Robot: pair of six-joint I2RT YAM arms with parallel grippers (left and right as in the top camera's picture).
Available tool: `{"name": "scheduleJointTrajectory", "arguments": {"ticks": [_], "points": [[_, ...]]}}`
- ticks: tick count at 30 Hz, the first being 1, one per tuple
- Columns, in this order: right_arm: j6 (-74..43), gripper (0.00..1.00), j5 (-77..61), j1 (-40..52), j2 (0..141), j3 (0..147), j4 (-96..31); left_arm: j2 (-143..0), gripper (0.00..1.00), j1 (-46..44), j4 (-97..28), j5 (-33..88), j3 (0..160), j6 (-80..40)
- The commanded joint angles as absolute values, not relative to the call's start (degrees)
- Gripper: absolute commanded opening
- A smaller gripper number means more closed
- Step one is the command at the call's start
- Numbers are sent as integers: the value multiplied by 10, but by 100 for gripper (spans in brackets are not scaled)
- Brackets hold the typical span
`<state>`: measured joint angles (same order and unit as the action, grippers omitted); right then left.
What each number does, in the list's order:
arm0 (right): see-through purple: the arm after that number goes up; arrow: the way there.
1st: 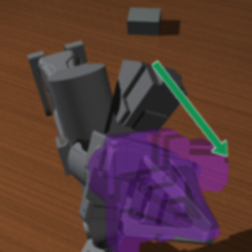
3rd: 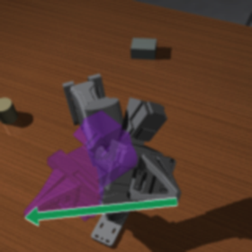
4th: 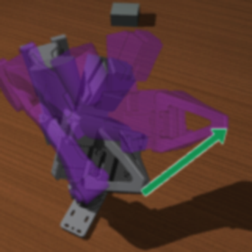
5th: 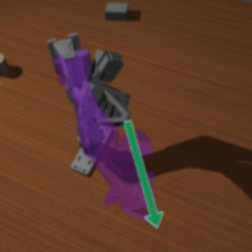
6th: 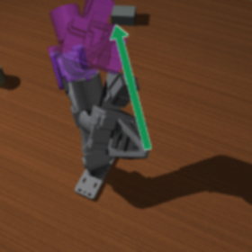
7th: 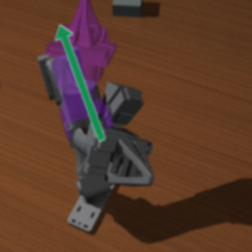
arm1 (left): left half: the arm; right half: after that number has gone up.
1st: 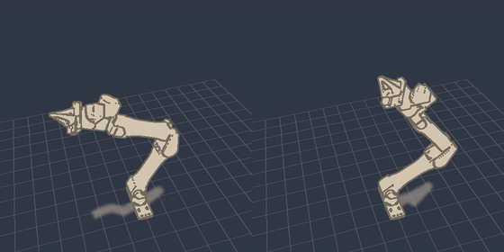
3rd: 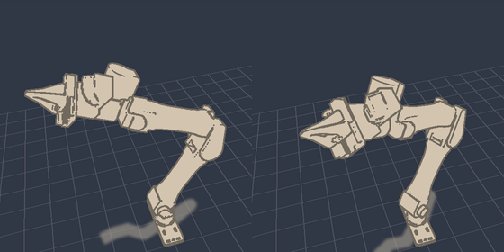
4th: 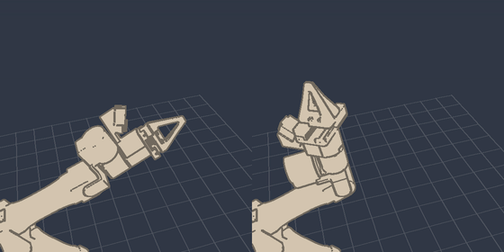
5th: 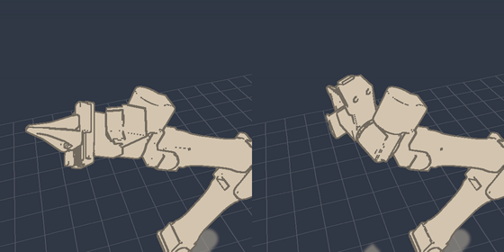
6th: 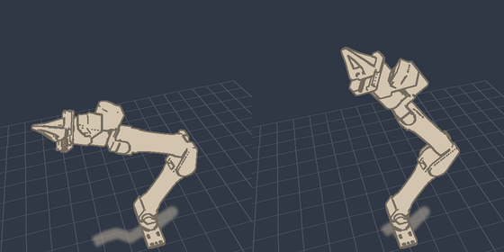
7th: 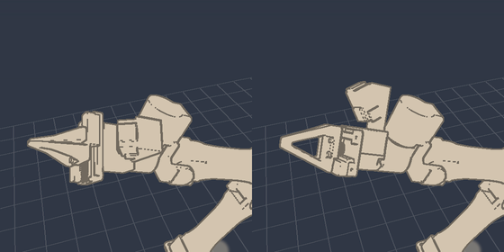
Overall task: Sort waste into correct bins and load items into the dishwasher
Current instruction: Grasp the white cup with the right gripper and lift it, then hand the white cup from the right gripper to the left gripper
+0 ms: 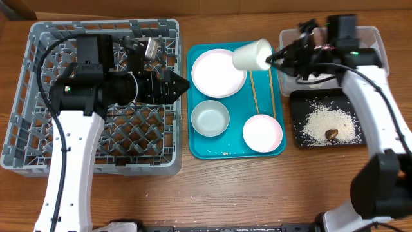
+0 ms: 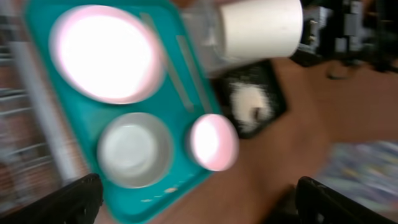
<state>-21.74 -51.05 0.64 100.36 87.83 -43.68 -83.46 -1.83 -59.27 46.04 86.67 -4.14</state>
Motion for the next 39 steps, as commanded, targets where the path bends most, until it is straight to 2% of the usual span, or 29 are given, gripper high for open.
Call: {"name": "scheduleJointTrajectory", "arguments": {"ticks": [1, 5, 10, 17, 25, 30, 39], "points": [[-209, 4, -670, 16, 990, 891, -431, -867, 100, -15, -588, 677, 878, -45], [-200, 4, -739, 32, 990, 891, -406, -907, 100, -15, -586, 792, 878, -48], [-199, 4, -745, 65, 990, 891, -398, -961, 100, -15, -585, 902, 878, -69], [-200, 4, -744, 98, 990, 891, -385, -997, 100, -15, -584, 905, 878, -130], [-256, 4, -655, 163, 993, 891, -338, -997, 100, -15, -585, 906, 878, -153], [-304, 4, -635, 187, 1010, 891, -293, -997, 95, -15, -585, 906, 878, -166], [-316, 4, -642, 196, 1023, 891, -288, -997, 91, -15, -584, 906, 878, -168]]}}
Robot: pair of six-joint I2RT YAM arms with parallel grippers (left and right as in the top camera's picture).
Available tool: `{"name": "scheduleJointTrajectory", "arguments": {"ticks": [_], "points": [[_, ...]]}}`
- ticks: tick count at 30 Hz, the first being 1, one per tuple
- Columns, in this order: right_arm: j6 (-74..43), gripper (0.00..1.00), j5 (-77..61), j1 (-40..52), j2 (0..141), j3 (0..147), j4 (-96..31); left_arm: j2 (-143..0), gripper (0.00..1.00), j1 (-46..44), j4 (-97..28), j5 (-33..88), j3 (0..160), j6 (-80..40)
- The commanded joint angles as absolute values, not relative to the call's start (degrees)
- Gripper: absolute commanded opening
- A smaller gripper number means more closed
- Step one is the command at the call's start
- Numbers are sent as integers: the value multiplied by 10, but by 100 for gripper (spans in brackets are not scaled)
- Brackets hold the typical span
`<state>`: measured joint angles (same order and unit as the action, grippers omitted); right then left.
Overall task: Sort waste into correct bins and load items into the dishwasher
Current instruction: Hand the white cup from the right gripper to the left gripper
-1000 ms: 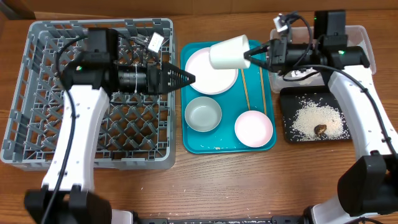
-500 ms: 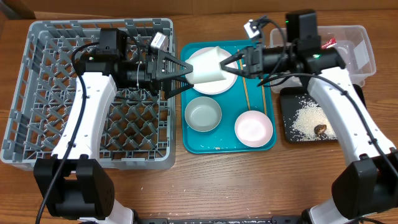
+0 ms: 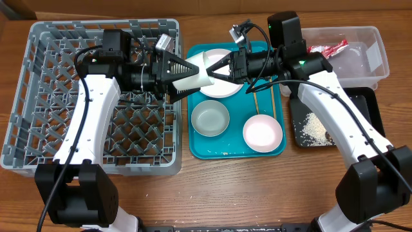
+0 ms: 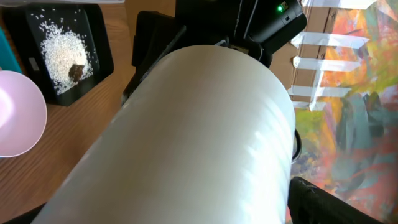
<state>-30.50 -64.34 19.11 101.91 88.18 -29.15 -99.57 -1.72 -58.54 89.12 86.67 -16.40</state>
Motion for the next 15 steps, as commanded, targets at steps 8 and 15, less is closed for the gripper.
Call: {"name": "scheduleJointTrajectory", "arguments": {"ticks": [8, 15], "points": [[-318, 4, -657, 186, 1023, 891, -289, -997, 79, -7, -584, 906, 878, -169], [-318, 4, -683, 185, 1023, 891, -289, -997, 86, 18, -584, 906, 878, -183]]}}
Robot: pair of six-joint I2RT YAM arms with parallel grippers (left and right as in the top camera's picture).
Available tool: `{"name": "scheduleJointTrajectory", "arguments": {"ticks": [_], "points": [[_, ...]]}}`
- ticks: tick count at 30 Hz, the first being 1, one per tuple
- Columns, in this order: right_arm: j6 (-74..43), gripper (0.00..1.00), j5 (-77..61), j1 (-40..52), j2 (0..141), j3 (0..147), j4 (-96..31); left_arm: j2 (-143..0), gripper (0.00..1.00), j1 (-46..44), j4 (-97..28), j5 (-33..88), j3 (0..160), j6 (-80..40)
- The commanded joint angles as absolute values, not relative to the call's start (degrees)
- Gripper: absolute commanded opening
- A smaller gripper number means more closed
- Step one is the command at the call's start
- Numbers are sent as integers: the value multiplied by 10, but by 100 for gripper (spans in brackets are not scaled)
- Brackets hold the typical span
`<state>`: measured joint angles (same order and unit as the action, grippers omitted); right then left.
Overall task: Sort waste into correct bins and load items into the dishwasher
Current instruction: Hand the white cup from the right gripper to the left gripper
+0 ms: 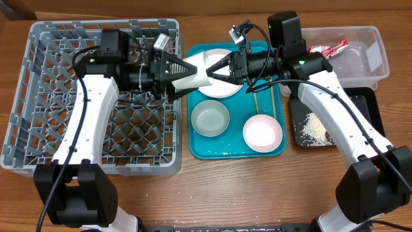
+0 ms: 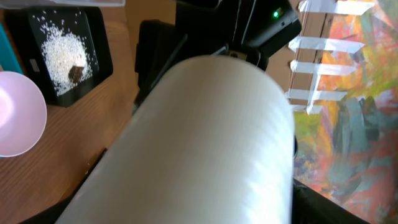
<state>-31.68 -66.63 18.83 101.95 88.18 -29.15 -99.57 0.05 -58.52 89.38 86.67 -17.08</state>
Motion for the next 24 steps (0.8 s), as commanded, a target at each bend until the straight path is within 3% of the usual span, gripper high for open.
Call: {"name": "scheduleJointTrajectory", "arguments": {"ticks": [1, 5, 24], "points": [[-318, 4, -683, 185, 1023, 891, -289, -997, 87, 20, -584, 906, 878, -183], [-318, 4, -683, 180, 1022, 891, -287, -997, 90, 23, -584, 906, 878, -185], [-352, 4, -644, 180, 1023, 891, -244, -997, 87, 22, -585, 906, 878, -185]]}}
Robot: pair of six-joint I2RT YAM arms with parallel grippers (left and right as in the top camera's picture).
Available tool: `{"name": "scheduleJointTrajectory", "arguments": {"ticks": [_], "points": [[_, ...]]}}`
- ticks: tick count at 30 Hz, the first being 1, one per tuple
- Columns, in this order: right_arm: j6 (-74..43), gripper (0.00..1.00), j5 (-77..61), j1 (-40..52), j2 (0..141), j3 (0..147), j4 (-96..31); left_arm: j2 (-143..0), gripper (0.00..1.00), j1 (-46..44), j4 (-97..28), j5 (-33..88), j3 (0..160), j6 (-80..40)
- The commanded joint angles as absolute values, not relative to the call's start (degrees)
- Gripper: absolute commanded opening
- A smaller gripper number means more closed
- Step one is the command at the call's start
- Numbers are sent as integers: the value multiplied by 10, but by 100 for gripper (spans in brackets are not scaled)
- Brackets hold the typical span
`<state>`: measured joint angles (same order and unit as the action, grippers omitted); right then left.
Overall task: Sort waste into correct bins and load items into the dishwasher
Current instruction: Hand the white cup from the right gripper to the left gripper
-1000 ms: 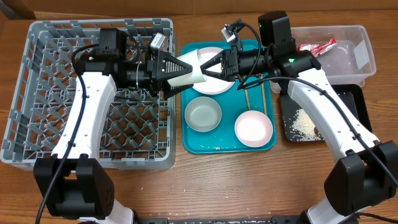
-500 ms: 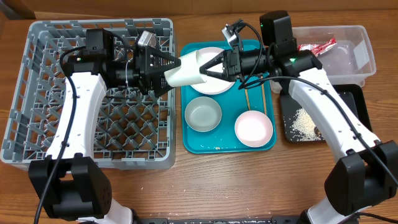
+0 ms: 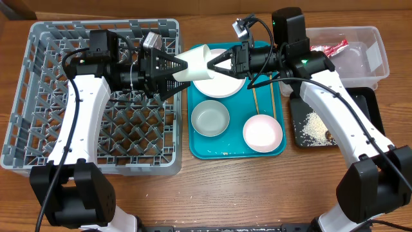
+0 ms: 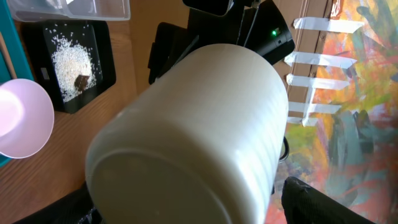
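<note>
A white paper cup (image 3: 193, 62) lies on its side in the air over the gap between the grey dish rack (image 3: 38, 96) and the teal tray (image 3: 193, 145). My left gripper (image 3: 179, 69) is shut on its base end. In the left wrist view the cup (image 4: 199, 124) fills the frame, base toward the camera, with a dark finger (image 4: 317, 199) at its right. My right gripper (image 3: 222, 64) hangs open just right of the cup's mouth, above the white plate (image 3: 222, 85).
The tray also holds a grey bowl (image 3: 210, 118), a pink bowl (image 3: 262, 132) and chopsticks (image 3: 254, 96). A clear bin (image 3: 360, 55) with a red wrapper stands at the far right. A black tray (image 3: 299, 129) with rice lies in front of it.
My left gripper has moved left and a little up with the cup in it. The cup now stands off the right gripper's spread fingers.
My right gripper first held the cup over the tray's far right corner, with the left gripper open at the rack's edge. Then both grippers met over the plate with the cup between them. Now the left one alone holds it, nearer the rack.
</note>
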<state>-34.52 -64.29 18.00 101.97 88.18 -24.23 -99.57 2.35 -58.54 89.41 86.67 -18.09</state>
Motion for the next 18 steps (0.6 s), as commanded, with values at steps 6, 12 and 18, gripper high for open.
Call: {"name": "scheduleJointTrajectory", "arguments": {"ticks": [6, 12, 18], "points": [[-341, 4, -663, 187, 1023, 888, -263, -997, 88, 23, -583, 906, 878, -185], [-340, 4, -667, 200, 1023, 888, -262, -997, 89, 23, -582, 906, 878, -185], [-340, 4, -667, 202, 1023, 888, -260, -997, 86, 23, -582, 906, 878, -185]]}}
